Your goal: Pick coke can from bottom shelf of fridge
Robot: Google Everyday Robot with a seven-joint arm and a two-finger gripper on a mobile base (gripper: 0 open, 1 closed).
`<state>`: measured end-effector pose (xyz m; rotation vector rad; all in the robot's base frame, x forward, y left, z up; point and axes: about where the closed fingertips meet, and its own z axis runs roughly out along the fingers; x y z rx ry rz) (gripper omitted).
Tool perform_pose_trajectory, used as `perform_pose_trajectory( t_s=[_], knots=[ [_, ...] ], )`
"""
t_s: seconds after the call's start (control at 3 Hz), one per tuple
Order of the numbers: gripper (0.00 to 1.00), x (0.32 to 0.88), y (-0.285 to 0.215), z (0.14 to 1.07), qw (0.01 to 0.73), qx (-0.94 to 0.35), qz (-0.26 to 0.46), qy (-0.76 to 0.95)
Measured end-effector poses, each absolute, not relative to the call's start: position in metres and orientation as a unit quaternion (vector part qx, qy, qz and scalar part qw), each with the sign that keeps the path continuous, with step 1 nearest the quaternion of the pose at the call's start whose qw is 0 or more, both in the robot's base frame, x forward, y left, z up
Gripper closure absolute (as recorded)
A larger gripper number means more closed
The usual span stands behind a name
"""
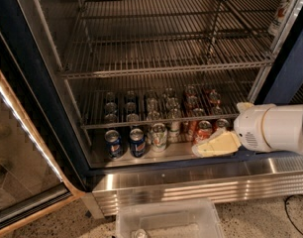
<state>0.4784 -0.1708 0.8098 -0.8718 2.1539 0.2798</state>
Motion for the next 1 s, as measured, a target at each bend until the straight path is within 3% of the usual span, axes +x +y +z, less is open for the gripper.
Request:
perform_pose_trajectory(
  t_s=[1.0],
  knots=[
    [0.0,0.498,-0.179,0.685,0.473,-0.154,0.194,0.845]
  ],
)
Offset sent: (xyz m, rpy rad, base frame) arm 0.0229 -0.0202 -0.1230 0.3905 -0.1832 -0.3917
